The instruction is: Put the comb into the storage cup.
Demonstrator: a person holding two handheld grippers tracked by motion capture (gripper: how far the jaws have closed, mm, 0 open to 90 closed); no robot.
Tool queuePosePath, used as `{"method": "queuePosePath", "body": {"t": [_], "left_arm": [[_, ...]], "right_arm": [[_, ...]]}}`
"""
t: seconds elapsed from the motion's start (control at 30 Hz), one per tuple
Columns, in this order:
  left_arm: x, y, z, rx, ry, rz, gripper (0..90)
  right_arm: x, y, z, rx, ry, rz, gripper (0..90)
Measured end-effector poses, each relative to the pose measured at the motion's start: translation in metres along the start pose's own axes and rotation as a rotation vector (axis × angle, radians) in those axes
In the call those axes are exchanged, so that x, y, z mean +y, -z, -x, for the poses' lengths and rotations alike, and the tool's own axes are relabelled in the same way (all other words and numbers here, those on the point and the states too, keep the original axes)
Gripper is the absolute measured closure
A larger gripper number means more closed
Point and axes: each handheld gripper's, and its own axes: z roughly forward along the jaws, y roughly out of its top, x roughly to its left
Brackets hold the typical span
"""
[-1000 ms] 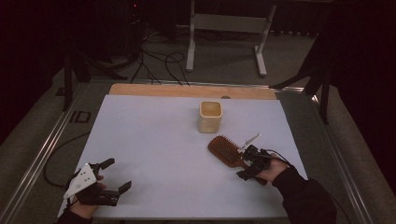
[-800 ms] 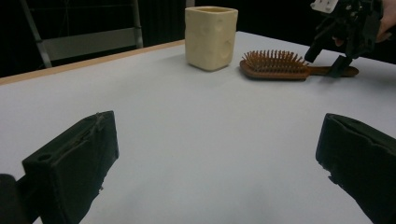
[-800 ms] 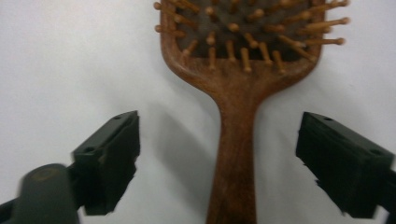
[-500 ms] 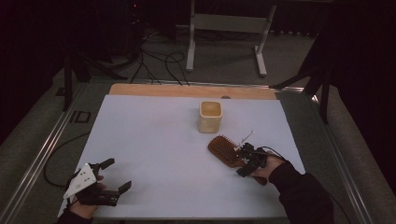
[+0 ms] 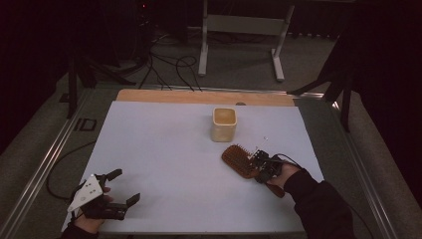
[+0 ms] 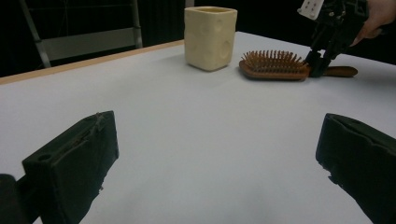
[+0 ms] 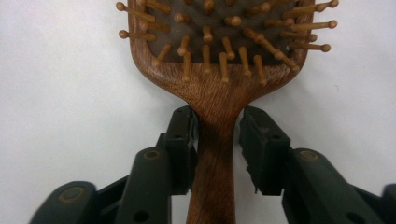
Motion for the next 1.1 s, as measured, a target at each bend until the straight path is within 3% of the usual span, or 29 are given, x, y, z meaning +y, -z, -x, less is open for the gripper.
{"method": "queuePosePath", "body": {"t": [0.23, 0.37, 0.53, 0.57, 0.6, 0.67, 1.1], "left_arm": [[0.000, 0.000, 0.000, -0.001, 0.001, -0.002, 0.0], [0.000, 0.000, 0.000, -0.001, 0.000, -0.002, 0.0], [0.000, -0.001, 0.000, -0.003, 0.002, -0.002, 0.0], [0.000, -0.001, 0.000, -0.003, 0.003, -0.002, 0.0], [0.000, -0.001, 0.001, -0.003, 0.003, -0.002, 0.0], [0.000, -0.001, 0.001, -0.003, 0.002, -0.002, 0.0], [-0.001, -0.002, 0.000, 0.000, 0.008, -0.005, 0.0]], "right_arm": [[0.003, -0.001, -0.002, -0.004, -0.014, -0.025, 67.3], [0.003, -0.002, -0.001, -0.011, 0.003, -0.027, 67.6], [0.004, -0.002, -0.004, -0.007, -0.020, -0.039, 71.2], [0.004, -0.003, -0.003, -0.009, -0.003, -0.034, 71.8], [0.004, -0.002, -0.004, -0.002, -0.019, -0.038, 72.3], [0.002, -0.003, -0.003, -0.007, 0.003, -0.019, 72.6], [-0.016, -0.002, -0.007, -0.021, -0.039, 0.132, 73.3]]}}
